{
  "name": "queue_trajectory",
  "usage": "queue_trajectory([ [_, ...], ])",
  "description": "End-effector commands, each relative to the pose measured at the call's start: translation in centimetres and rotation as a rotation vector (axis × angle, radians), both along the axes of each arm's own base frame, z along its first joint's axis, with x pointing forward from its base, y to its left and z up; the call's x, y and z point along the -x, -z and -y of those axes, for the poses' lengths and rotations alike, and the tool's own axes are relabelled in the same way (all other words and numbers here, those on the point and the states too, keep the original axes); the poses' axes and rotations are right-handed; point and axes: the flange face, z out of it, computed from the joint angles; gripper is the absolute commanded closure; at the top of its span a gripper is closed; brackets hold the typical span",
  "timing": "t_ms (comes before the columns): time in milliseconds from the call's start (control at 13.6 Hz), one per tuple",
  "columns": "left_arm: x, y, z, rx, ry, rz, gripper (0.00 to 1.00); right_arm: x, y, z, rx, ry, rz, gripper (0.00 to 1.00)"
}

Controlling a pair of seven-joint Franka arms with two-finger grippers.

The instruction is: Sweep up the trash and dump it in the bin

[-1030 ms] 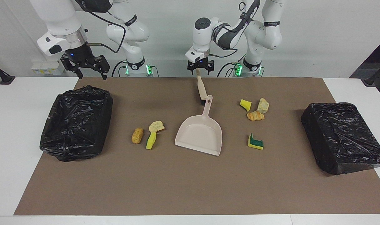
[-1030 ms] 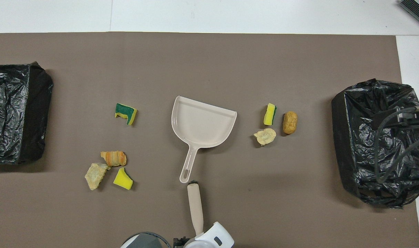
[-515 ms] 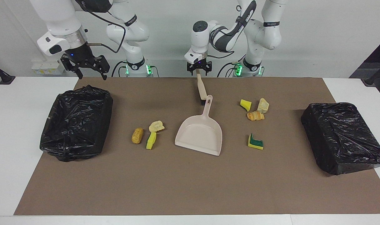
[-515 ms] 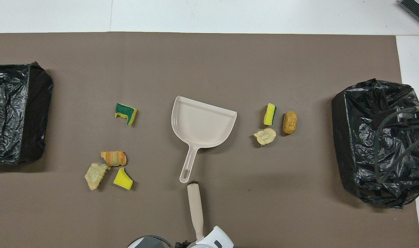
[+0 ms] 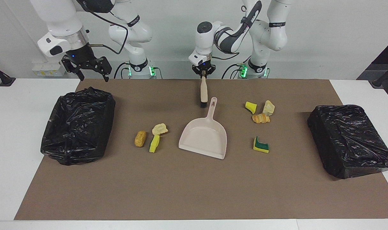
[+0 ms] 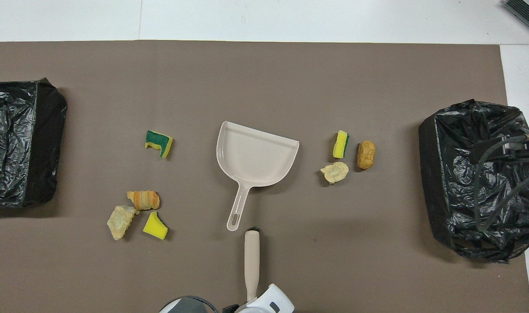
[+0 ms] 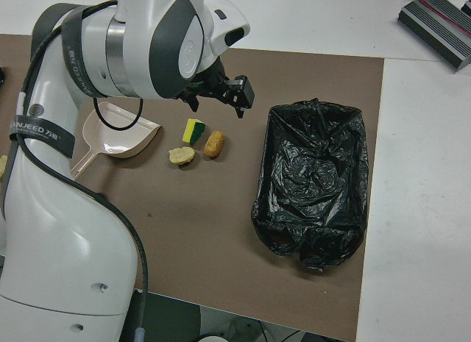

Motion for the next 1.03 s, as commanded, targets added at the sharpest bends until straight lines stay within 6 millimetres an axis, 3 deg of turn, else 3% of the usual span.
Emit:
queue_trajectory([
  [0,-0.8,-2.0,-1.3,-0.041,0.026,-0.043,1.0,-0.1,1.4,-1.7,-0.038,-0.042,0.05,0.0],
  [147,-3.0,-3.6,-3.9,-0.092,0.001,-0.054,1.0,-1.4,3.9,-5.1,-0.064,-0.066,0.017,0.0],
  [368,-6.0,-6.2,-9.9,-0.161,-0.052,-0.134,1.0,-2.7,7.0,-11.4,-0.071,-0.011,-0.006,0.0],
  [588,-7.4,-8.0,-15.2,-0.23,-0.179,-0.189,1.0,-3.4,10.0,-17.6,-0.075,0.053,-0.007,0.0],
  [809,-10.0,-7.1,-20.1,-0.306,-0.372,-0.209,1.0,-3.6,13.5,-24.2,-0.079,0.131,0.003,0.0],
  [956,-10.5,-6.7,-23.0,-0.362,-0.446,-0.238,1.0,-3.0,15.1,-28.5,-0.088,0.179,0.02,0.0],
])
